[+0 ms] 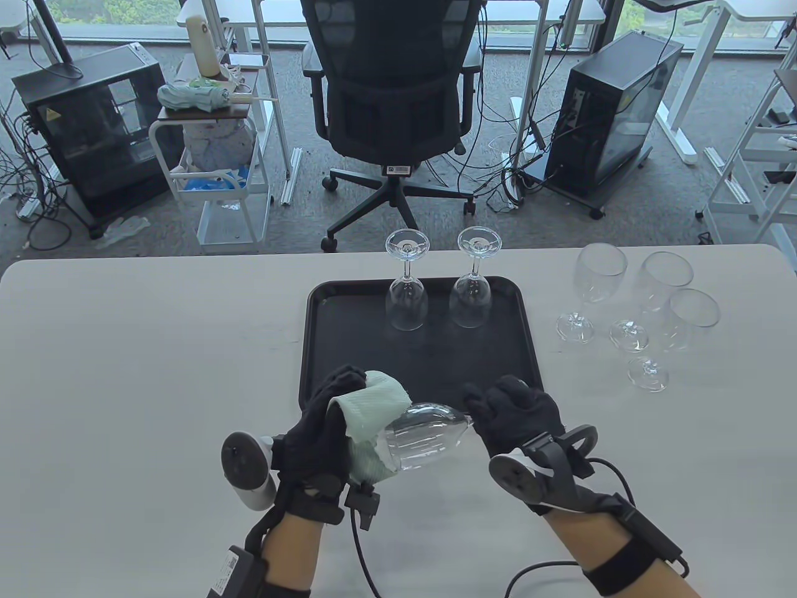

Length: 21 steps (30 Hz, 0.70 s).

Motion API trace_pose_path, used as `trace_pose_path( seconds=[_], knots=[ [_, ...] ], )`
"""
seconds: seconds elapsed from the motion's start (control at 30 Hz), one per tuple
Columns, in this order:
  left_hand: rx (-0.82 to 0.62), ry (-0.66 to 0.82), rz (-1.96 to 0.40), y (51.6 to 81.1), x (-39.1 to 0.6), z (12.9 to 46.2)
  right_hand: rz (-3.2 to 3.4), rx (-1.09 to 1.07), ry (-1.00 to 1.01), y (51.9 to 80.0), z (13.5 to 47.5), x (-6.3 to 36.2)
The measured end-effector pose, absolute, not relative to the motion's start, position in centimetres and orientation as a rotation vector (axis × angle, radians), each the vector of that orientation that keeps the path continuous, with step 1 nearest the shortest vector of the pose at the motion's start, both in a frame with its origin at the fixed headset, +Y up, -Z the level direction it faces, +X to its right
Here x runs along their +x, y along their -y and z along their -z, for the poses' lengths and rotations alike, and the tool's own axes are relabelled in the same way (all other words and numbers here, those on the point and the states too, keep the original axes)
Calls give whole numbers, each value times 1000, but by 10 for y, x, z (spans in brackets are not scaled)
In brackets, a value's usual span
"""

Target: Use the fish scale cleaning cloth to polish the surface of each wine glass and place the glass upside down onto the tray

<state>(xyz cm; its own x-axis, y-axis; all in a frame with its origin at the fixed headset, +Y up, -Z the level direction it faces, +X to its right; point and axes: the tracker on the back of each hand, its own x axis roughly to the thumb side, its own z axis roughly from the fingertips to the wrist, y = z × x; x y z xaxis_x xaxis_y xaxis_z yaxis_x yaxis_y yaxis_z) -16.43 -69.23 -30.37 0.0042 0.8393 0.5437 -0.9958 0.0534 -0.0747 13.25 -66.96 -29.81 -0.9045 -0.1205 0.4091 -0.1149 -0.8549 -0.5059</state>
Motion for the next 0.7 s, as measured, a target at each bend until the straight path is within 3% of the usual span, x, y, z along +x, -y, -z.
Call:
trace_pose_path(
  seconds=[0.13, 0.3, 0.37, 0.5, 0.63, 0.7],
  knots=[
    [340, 548, -1454, 695, -155, 304, 2962, -579, -888, 653, 294, 114],
    [295, 548, -1376, 698, -147, 302, 2897, -632, -1042, 647, 274, 94],
    [352, 524, -1400, 696, -153, 303, 2850, -754, -1112, 651, 273, 96],
    [429, 470, -1375, 693, -163, 302, 3123, -1209, -1168, 666, 289, 127],
    [381, 451, -1480, 700, -167, 306, 3455, -1147, -1185, 681, 305, 166],
    [373, 457, -1513, 701, -168, 307, 3652, -1343, -1005, 693, 316, 177]
  ],
)
